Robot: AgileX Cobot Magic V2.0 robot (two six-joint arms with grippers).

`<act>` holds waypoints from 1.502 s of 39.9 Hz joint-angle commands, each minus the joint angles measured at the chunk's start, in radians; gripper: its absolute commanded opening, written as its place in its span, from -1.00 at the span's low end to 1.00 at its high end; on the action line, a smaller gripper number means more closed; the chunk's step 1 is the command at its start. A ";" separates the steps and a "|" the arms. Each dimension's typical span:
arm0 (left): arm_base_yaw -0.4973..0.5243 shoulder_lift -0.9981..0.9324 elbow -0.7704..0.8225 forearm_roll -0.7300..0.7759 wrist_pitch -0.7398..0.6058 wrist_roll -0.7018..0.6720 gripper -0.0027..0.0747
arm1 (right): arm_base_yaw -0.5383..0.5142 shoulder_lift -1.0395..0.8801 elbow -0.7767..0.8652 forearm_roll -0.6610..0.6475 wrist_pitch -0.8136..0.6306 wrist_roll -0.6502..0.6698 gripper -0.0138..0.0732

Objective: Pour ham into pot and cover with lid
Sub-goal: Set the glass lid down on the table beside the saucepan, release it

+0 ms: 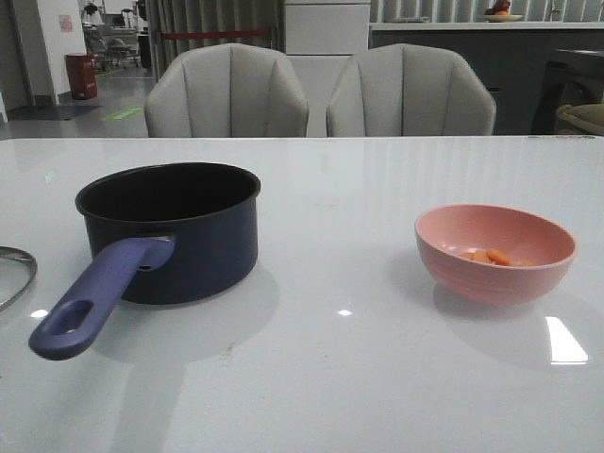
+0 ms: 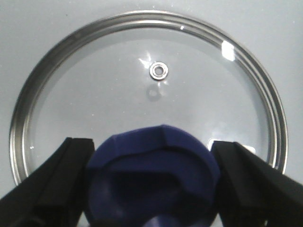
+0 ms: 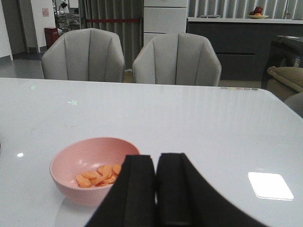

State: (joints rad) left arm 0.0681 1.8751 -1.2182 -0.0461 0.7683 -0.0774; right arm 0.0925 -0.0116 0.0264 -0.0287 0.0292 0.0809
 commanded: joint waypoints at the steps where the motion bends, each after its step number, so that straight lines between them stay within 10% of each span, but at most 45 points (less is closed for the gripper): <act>1: 0.001 -0.021 -0.017 -0.010 -0.003 -0.002 0.57 | -0.005 -0.018 -0.005 -0.015 -0.078 -0.005 -0.32; 22: 0.001 -0.288 0.005 -0.016 0.011 0.014 0.47 | -0.005 -0.018 -0.005 -0.015 -0.078 -0.005 -0.32; 60: -0.264 -1.463 0.803 0.017 -0.529 0.014 0.44 | -0.005 -0.018 -0.006 -0.027 -0.229 -0.004 -0.32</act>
State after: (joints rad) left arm -0.1655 0.4605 -0.4213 -0.0313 0.3179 -0.0618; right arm 0.0925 -0.0116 0.0264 -0.0432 -0.0746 0.0809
